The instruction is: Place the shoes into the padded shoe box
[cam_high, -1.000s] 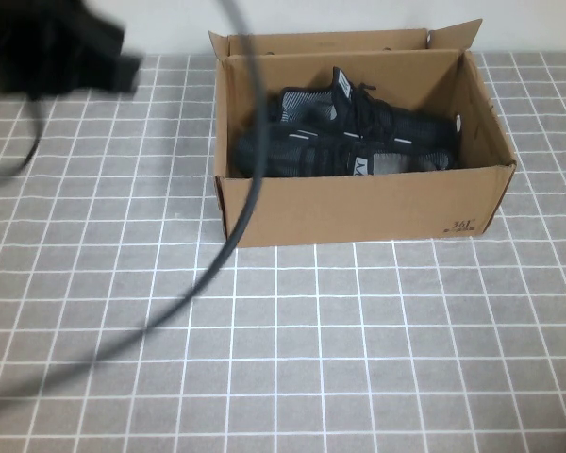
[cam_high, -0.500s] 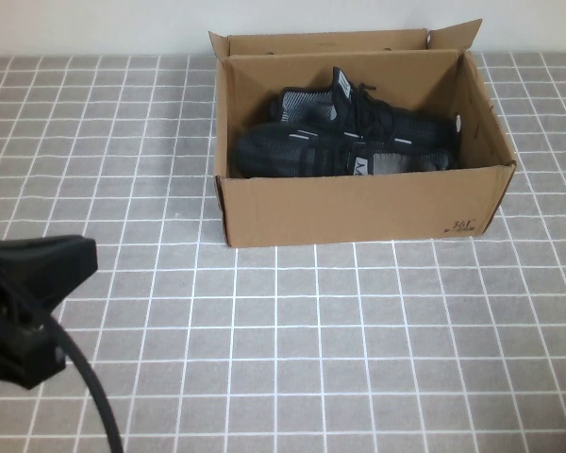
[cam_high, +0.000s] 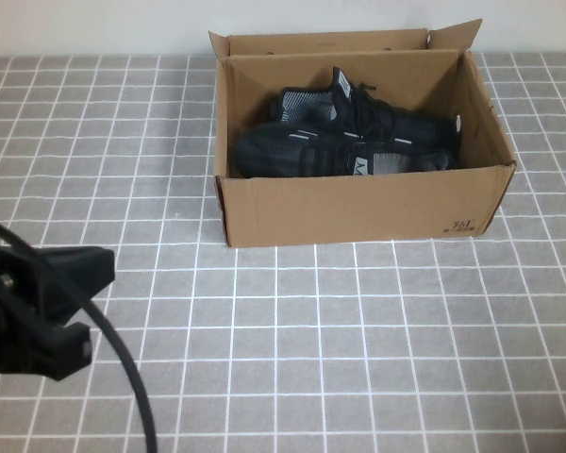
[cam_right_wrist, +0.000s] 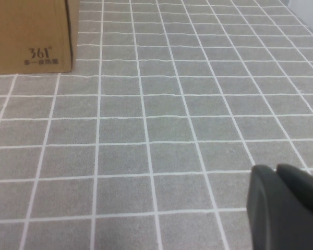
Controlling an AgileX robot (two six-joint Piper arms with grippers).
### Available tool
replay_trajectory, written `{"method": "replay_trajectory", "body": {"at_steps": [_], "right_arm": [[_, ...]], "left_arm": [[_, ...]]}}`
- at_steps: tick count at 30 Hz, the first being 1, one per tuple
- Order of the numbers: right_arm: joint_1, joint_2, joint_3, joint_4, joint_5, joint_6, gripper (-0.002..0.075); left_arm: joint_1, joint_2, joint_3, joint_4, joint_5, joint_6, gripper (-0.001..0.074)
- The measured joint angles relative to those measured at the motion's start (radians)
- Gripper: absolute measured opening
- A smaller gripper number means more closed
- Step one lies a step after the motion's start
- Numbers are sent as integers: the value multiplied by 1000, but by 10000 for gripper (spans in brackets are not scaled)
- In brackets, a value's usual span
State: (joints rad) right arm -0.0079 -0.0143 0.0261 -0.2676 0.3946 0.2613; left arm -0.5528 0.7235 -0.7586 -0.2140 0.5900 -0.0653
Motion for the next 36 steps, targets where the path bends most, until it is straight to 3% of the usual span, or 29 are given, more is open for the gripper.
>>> {"method": "replay_trajectory", "body": {"at_steps": [19,30,36], "right_arm": [[0,0,0,0,0,0,-8],[0,0,0,0,0,-1,-8],[0,0,0,0,0,-1,-8]], "left_arm": [[0,20,21,241,-60,0,-4],[31,-239,412,241,-548,4,-4],[65,-463,614,223,-590,4,-4]]}}
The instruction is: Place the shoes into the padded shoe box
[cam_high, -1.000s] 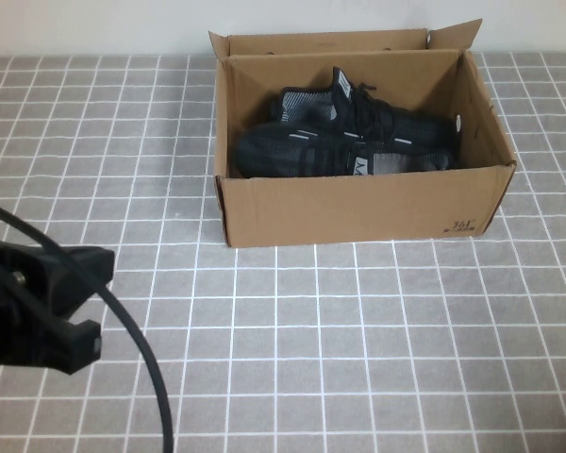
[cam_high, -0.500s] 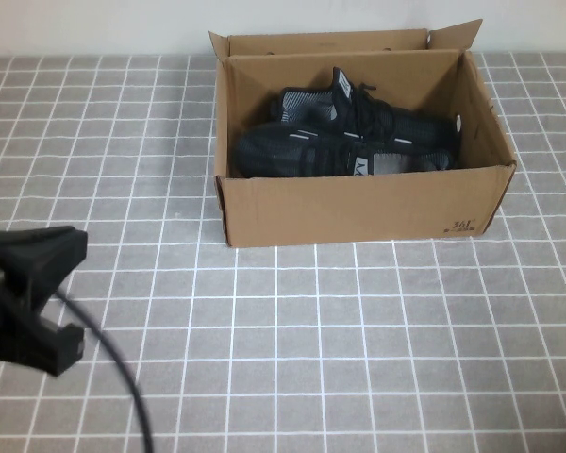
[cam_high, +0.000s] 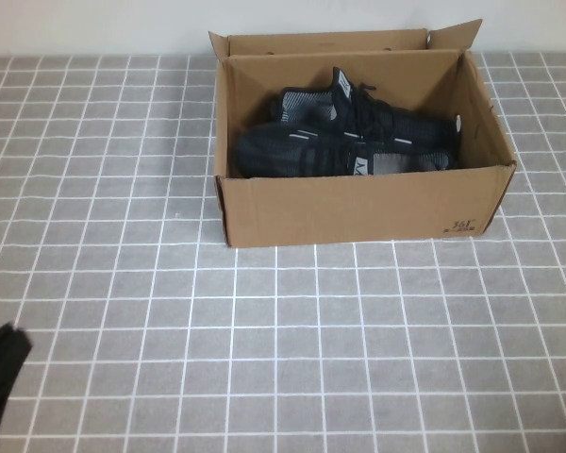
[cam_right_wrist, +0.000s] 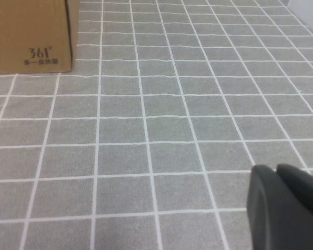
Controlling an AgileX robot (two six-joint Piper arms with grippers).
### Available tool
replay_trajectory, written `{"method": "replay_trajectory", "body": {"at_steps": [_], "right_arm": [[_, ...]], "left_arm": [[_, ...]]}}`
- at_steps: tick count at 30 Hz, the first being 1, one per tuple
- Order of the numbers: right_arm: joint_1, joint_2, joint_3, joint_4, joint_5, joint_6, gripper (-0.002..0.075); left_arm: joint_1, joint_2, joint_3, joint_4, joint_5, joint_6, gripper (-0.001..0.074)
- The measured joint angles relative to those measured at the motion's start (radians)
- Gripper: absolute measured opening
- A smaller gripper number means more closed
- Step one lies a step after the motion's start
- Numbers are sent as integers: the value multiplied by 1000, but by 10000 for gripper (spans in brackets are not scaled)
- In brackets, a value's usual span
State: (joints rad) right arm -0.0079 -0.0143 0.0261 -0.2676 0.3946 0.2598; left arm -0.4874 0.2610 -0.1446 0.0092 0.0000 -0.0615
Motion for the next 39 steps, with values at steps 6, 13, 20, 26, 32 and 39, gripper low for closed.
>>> {"method": "replay_trajectory", "body": {"at_steps": [6,13,20,26,32,39], "right_arm": [[0,0,0,0,0,0,-8],[0,0,0,0,1,0,-8],[0,0,0,0,1,0,-8],[0,0,0,0,1,0,-8],[0,0,0,0,1,0,-8],[0,0,0,0,1,0,-8]], "left_arm": [[93,-188,82,-16,103,0,-4],[204,-271,166,-18,189,0,-4],[226,-271,172,-21,375,0,-4],[278,-271,172,-21,381,0,-4],[318,-272,172,-21,381,0,-4],[318,-272,172,-21,381,0,-4]]}}
